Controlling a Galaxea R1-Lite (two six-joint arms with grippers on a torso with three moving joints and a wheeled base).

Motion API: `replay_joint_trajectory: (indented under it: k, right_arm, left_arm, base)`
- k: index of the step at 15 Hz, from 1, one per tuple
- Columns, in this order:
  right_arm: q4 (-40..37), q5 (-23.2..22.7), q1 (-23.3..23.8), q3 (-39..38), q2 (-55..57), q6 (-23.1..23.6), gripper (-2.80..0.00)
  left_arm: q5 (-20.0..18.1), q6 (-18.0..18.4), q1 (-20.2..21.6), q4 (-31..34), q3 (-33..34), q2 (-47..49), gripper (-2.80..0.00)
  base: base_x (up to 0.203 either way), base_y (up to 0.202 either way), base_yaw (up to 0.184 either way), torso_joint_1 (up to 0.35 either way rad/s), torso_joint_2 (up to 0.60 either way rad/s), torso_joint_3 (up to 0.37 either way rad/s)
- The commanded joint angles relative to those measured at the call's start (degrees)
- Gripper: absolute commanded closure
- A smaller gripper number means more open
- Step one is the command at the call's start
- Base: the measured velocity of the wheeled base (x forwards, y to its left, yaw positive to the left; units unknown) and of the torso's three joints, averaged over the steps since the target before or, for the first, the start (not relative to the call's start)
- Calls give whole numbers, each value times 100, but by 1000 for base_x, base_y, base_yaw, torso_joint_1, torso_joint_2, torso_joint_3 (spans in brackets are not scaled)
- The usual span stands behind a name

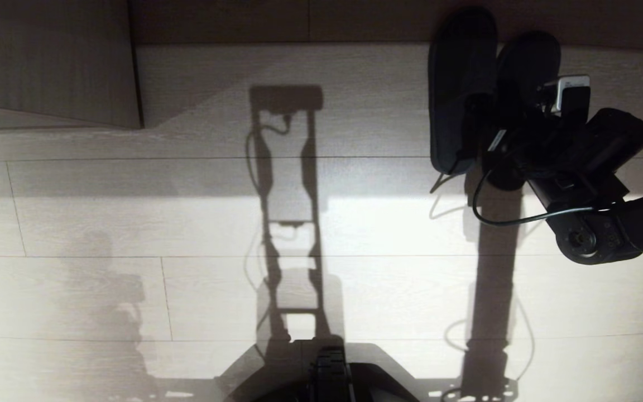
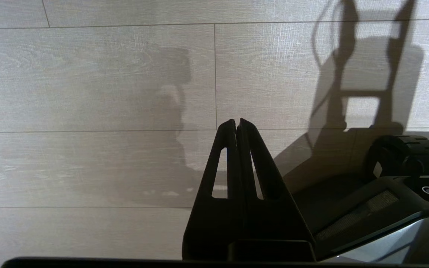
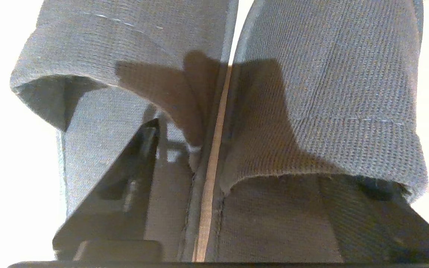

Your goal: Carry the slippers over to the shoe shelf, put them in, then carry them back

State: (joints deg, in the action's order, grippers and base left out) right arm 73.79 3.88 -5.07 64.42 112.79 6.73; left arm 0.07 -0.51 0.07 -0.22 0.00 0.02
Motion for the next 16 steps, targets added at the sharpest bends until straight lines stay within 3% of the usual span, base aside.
replay_joint_trajectory:
  k: [1,7,11,15,16]
  right_arm:
    - [-95,15,-3,-67,-204,4,-280]
    - [-1553,9,6,-820,-1357,-12,-280]
    - [-1873,4,6,-1180,-1855,-3,-280]
    - [-2315,-6,-24,-2241,-3179,11,-280]
    - [-2488,12,-65,-2516,-3537,22,0]
  left_arm:
    - [1,-2,1,-4,0,-2,0]
    - [1,-2,1,-4,0,-2,0]
    - [1,-2,1,-4,0,-2,0]
    - [1,-2,1,-4,0,-2,0]
    - [1,-2,1,-4,0,-2,0]
  base:
    - [0,0,0,0,0,0]
    - [0,0,0,0,0,0]
    - [0,0,0,0,0,0]
    - [0,0,0,0,0,0]
    - [0,0,0,0,0,0]
